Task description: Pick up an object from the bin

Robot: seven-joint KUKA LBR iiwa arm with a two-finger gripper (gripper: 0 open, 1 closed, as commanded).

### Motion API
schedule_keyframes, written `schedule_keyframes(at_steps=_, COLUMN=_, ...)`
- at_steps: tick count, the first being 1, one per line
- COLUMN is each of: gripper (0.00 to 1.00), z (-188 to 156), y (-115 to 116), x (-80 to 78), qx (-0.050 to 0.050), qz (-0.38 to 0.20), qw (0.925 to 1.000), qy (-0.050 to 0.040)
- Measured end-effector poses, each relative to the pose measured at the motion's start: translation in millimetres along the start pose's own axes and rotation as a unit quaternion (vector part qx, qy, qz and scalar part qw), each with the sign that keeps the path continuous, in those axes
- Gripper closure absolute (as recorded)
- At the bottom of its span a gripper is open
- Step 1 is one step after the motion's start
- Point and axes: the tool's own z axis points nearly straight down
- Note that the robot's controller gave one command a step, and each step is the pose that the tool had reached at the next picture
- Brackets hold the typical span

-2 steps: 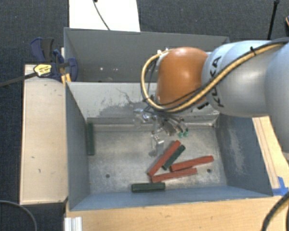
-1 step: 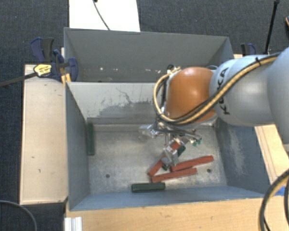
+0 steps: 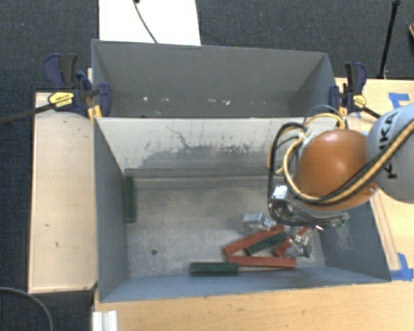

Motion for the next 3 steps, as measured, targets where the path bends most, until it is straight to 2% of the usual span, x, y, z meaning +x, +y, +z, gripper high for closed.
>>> schedule_keyframes(at_steps=1, gripper=1.00, z=-2.4, y=-0.9, x=-1.5, qx=0.001, qz=0.002, qw=1.0000, qy=-0.0005)
schedule_keyframes(at_steps=2, gripper=1.00, z=-115.7, y=-3.4, x=-45.8, qx=0.002, qz=-0.001, qw=1.0000, qy=-0.0017)
schedule_keyframes(at_steps=3, gripper=1.00, z=-202.5, y=-32.3, x=-49.9, qx=0.002, qz=-0.099, qw=0.9951, qy=-0.0009)
